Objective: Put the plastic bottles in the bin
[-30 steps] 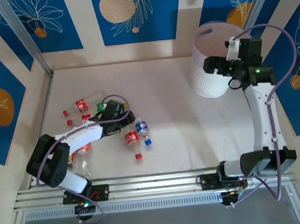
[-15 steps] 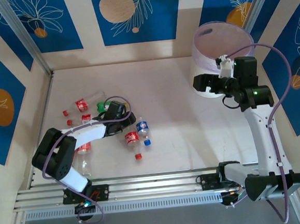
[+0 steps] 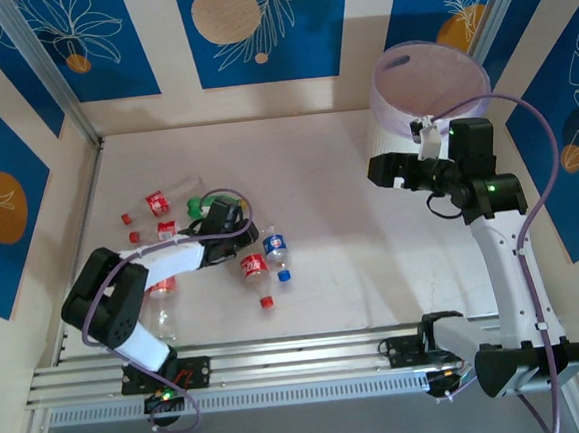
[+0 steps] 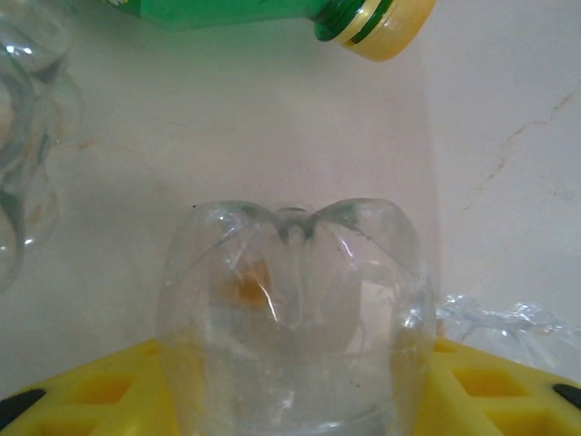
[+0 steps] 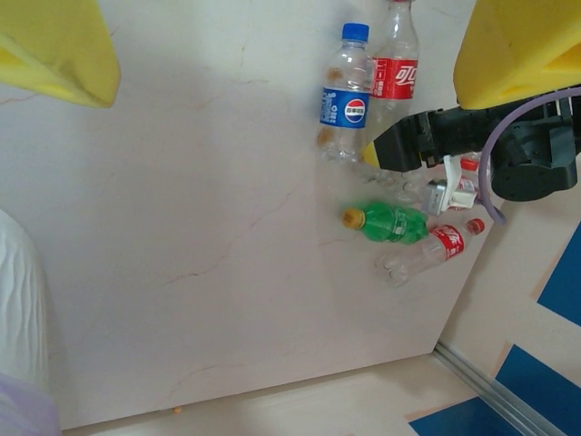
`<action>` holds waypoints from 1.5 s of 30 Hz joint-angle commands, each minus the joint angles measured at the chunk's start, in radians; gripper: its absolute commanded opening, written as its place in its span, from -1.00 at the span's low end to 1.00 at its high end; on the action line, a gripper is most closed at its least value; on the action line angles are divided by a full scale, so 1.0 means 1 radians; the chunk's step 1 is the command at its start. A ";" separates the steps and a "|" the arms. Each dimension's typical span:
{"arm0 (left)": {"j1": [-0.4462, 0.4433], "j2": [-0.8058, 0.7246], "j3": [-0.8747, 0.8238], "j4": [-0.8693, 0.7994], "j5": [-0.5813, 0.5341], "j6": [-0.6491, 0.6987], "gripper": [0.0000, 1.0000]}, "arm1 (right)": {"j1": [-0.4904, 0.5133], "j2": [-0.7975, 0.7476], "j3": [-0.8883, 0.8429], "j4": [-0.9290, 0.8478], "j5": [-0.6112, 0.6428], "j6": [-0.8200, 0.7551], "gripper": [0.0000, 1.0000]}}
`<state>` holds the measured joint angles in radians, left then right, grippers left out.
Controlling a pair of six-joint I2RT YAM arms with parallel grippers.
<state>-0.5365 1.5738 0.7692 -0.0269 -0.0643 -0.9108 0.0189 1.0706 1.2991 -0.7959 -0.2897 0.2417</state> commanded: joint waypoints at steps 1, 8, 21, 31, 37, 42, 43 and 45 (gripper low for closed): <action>0.009 -0.071 0.005 -0.044 0.003 0.011 0.06 | 0.006 -0.002 -0.007 -0.003 -0.068 0.005 0.89; 0.008 -0.189 0.080 -0.126 0.031 0.046 -0.01 | 0.110 0.042 -0.013 -0.020 -0.073 0.009 0.87; -0.025 -0.127 0.247 0.145 0.307 -0.100 -0.13 | 0.480 0.265 -0.097 0.197 -0.099 0.137 0.64; -0.054 -0.066 0.236 0.328 0.316 -0.206 -0.20 | 0.540 0.384 -0.112 0.315 -0.168 0.195 0.65; -0.062 -0.051 0.234 0.370 0.311 -0.227 -0.20 | 0.544 0.433 -0.113 0.337 -0.170 0.210 0.49; -0.061 -0.052 0.225 0.370 0.305 -0.224 -0.18 | 0.535 0.438 -0.111 0.342 -0.163 0.212 0.23; -0.062 -0.053 0.223 0.372 0.304 -0.224 -0.17 | 0.533 0.439 -0.111 0.342 -0.163 0.213 0.18; -0.061 -0.050 0.219 0.378 0.304 -0.225 -0.13 | 0.529 0.440 -0.110 0.341 -0.163 0.215 0.15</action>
<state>-0.5869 1.5208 0.9936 0.3004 0.2306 -1.1183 0.5529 1.5028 1.1942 -0.4671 -0.4316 0.4587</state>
